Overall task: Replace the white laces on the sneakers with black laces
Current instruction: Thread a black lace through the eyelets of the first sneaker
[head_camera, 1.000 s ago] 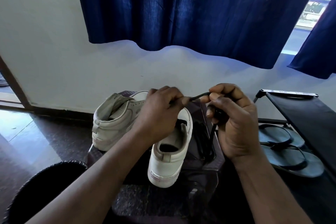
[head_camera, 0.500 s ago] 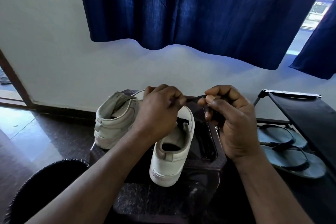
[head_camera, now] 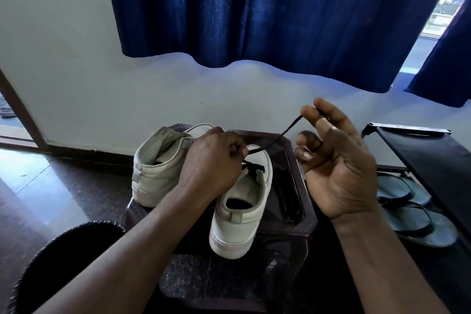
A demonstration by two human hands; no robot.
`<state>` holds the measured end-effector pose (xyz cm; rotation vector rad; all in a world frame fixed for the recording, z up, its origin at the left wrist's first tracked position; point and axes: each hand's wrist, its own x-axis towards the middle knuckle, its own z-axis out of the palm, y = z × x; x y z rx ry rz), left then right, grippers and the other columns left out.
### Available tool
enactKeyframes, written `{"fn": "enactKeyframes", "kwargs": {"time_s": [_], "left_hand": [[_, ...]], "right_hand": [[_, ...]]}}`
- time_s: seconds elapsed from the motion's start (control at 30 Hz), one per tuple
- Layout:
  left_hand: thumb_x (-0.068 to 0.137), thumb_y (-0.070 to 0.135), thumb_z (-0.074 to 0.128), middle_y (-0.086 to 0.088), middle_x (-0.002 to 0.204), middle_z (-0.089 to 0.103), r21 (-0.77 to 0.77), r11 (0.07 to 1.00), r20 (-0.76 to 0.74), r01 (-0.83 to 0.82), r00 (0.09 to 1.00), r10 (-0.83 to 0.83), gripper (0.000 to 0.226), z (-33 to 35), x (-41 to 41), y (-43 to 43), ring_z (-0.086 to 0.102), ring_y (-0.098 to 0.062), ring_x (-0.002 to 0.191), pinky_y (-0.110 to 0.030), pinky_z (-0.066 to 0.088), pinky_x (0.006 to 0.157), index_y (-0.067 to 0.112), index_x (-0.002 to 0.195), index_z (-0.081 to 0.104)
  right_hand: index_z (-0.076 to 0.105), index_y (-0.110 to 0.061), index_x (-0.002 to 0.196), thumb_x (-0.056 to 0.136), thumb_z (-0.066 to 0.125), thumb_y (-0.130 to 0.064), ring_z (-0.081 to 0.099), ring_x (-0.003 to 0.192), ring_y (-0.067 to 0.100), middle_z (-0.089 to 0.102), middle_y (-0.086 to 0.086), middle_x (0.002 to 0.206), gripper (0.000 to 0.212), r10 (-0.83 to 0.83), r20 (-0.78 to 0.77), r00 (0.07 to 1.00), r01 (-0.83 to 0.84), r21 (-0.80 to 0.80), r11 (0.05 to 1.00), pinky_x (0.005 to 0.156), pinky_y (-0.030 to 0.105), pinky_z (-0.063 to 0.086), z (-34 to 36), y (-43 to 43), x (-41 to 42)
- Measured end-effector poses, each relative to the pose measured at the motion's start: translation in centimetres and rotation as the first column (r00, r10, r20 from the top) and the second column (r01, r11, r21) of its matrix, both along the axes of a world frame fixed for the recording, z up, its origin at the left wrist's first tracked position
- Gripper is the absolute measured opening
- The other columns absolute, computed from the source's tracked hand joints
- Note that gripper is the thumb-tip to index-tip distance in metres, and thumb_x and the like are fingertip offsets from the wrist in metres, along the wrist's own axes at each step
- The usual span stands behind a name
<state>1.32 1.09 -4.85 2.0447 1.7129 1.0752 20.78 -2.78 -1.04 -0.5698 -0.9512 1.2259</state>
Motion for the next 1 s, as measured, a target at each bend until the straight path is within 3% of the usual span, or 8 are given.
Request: {"fn": "enactKeyframes", "kwargs": {"time_s": [0.1,0.23,0.33,0.43,0.57,0.7,0.8,1.0], "left_hand": [[0.090,0.041,0.073,0.010,0.071,0.062,-0.033,0.999,0.053,0.018,0.998,-0.016,0.016,1.0,-0.5,-0.6,0.057,-0.004,0.069,-0.023,0.041,0.063,0.031,0.083,0.063],[0.084,0.049,0.078,0.008,0.066,0.065,-0.160,0.979,0.087,0.129,0.989,-0.116,0.028,1.5,-1.4,-2.4,0.056,-0.003,0.061,-0.015,0.040,0.056,0.025,0.075,0.065],[0.081,0.047,0.079,0.009,0.063,0.064,-0.195,0.977,0.009,0.091,0.996,-0.091,0.025,1.3,-1.6,-2.9,0.057,-0.005,0.061,-0.022,0.042,0.057,0.027,0.072,0.068],[0.085,0.045,0.075,0.004,0.063,0.065,-0.179,0.984,-0.033,-0.019,0.999,0.014,0.026,1.6,-1.9,-3.0,0.060,-0.009,0.064,-0.028,0.045,0.057,0.023,0.071,0.072],[0.089,0.040,0.071,-0.004,0.055,0.050,-0.274,0.959,0.059,-0.069,0.994,0.089,0.036,1.7,-2.5,-3.0,0.044,-0.018,0.055,-0.028,0.036,0.048,0.011,0.067,0.068],[0.091,0.042,0.071,-0.003,0.059,0.059,-0.359,0.931,0.155,-0.061,0.980,0.123,0.031,1.5,-2.9,-2.8,0.049,-0.013,0.056,-0.026,0.037,0.051,0.020,0.070,0.075],[0.091,0.044,0.073,0.005,0.055,0.058,-0.369,0.928,0.207,-0.049,0.969,0.133,0.030,1.3,-2.9,-2.9,0.048,-0.008,0.053,-0.026,0.038,0.052,0.021,0.072,0.076],[0.088,0.044,0.078,0.011,0.046,0.052,-0.415,0.910,0.332,0.002,0.931,0.150,0.031,0.9,-2.7,-2.9,0.040,-0.005,0.040,-0.021,0.034,0.049,0.024,0.065,0.074]], "right_hand": [[0.070,-0.012,0.121,0.095,0.064,-0.006,0.068,0.076,0.015,0.078,0.006,0.111,0.027,-0.163,0.180,0.970,0.171,-0.027,0.985,0.062,0.022,0.043,-0.3,0.2,-0.2],[0.078,-0.011,0.108,0.097,0.069,-0.007,0.067,0.078,0.008,0.078,0.004,0.094,0.014,-0.422,0.427,0.799,0.409,0.128,0.904,0.070,0.019,0.050,-1.0,0.5,-0.7],[0.080,-0.020,0.096,0.093,0.075,-0.011,0.072,0.092,0.010,0.078,-0.002,0.098,0.011,-0.401,0.614,0.680,0.346,0.214,0.914,0.084,0.025,0.055,-2.0,0.8,-2.1],[0.081,-0.025,0.093,0.091,0.077,-0.018,0.073,0.090,0.005,0.078,-0.014,0.091,0.008,-0.313,0.783,0.537,0.245,0.210,0.946,0.083,0.027,0.057,-3.7,0.9,-4.1],[0.077,-0.028,0.095,0.085,0.084,-0.022,0.070,0.082,-0.001,0.076,-0.016,0.085,0.013,-0.331,0.842,0.426,0.273,0.230,0.934,0.073,0.019,0.054,-4.9,0.9,-5.2],[0.071,-0.029,0.083,0.082,0.085,-0.030,0.069,0.075,0.004,0.073,-0.016,0.076,0.014,-0.334,0.886,0.321,0.265,0.255,0.930,0.069,0.031,0.056,-4.8,1.2,-5.0],[0.073,-0.033,0.084,0.082,0.077,-0.035,0.068,0.084,0.011,0.072,-0.019,0.078,0.006,-0.344,0.901,0.266,0.236,0.285,0.929,0.075,0.035,0.056,-5.0,1.3,-4.9],[0.070,-0.031,0.085,0.081,0.077,-0.021,0.070,0.083,0.011,0.074,-0.016,0.081,0.013,-0.309,0.879,0.364,0.268,0.219,0.938,0.077,0.038,0.059,-5.2,1.1,-5.3]]}}
